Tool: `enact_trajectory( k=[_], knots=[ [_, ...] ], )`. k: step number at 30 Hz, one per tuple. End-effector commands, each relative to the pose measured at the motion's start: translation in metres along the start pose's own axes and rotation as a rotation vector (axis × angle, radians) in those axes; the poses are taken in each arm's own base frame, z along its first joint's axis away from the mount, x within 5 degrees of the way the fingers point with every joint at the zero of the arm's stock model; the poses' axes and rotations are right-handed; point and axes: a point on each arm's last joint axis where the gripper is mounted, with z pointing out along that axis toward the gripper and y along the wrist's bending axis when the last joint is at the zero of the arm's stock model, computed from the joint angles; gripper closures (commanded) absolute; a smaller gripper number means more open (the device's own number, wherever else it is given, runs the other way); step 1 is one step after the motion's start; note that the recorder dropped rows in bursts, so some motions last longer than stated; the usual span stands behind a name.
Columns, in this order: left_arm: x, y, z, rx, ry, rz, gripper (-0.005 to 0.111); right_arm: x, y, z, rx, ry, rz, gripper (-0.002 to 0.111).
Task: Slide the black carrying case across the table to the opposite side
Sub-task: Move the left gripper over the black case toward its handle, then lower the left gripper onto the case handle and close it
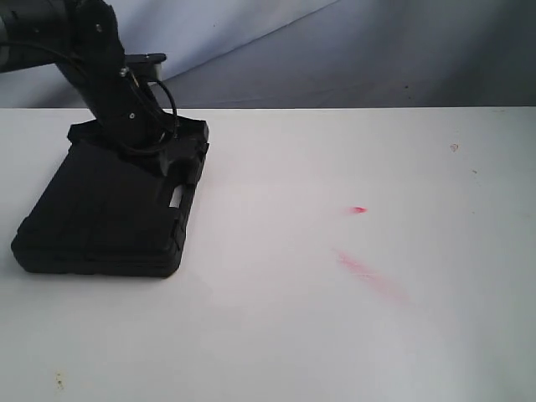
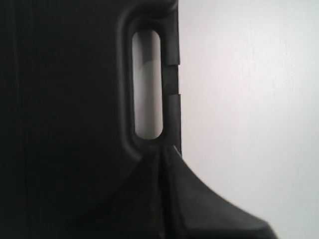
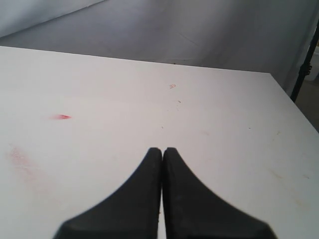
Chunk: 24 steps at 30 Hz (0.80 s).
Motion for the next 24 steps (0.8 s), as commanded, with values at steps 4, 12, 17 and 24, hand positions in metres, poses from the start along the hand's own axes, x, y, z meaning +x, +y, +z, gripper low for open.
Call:
enact_trajectory(
  k=[4,12,17,24],
  knots=[
    [-0.016,-0.018,0.019,0.025,-0.015,0.007,0.107,0.000,0.000,0.000,-0.003,-0.001,0.004,0.108],
    [-0.019,-0.018,0.039,0.020,-0.010,0.006,0.103,0.000,0.000,0.000,-0.003,-0.001,0.004,0.108],
    [-0.022,-0.018,0.047,0.018,-0.037,0.011,0.087,0.000,0.000,0.000,-0.003,-0.001,0.004,0.108],
    [-0.031,-0.020,0.054,0.015,-0.025,0.005,0.060,0.000,0.000,0.000,-0.003,-0.001,0.004,0.108]
  ],
)
